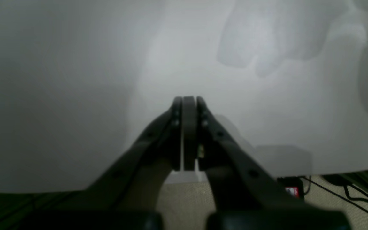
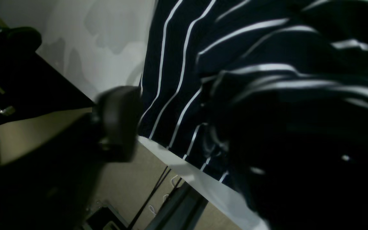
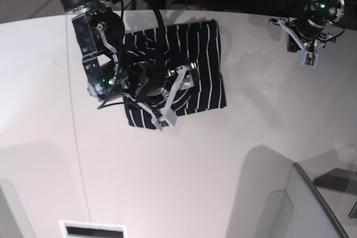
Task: Layout the t-shirt on the table in an organized manner, then fold the t-shirt properly
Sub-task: 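Fold the shirt over onto itself with both grippers into a square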
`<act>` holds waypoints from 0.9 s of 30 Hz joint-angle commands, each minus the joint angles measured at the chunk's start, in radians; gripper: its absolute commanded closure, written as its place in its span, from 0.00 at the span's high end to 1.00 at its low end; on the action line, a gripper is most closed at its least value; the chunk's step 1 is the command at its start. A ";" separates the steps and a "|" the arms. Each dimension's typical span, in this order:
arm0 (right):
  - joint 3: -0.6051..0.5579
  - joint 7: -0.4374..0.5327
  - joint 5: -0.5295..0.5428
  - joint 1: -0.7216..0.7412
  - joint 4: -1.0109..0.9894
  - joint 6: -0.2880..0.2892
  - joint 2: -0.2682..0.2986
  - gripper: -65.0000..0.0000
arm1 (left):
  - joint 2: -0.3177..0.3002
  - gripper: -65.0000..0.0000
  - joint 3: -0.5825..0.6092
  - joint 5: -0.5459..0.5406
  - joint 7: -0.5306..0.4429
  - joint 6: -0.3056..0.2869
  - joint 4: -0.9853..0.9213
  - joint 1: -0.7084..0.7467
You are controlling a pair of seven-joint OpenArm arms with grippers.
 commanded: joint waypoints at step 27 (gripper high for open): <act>-0.113 0.005 0.020 0.031 0.017 -0.014 -0.017 0.83 | 0.076 0.00 0.450 -0.015 -0.018 0.004 -0.207 -0.238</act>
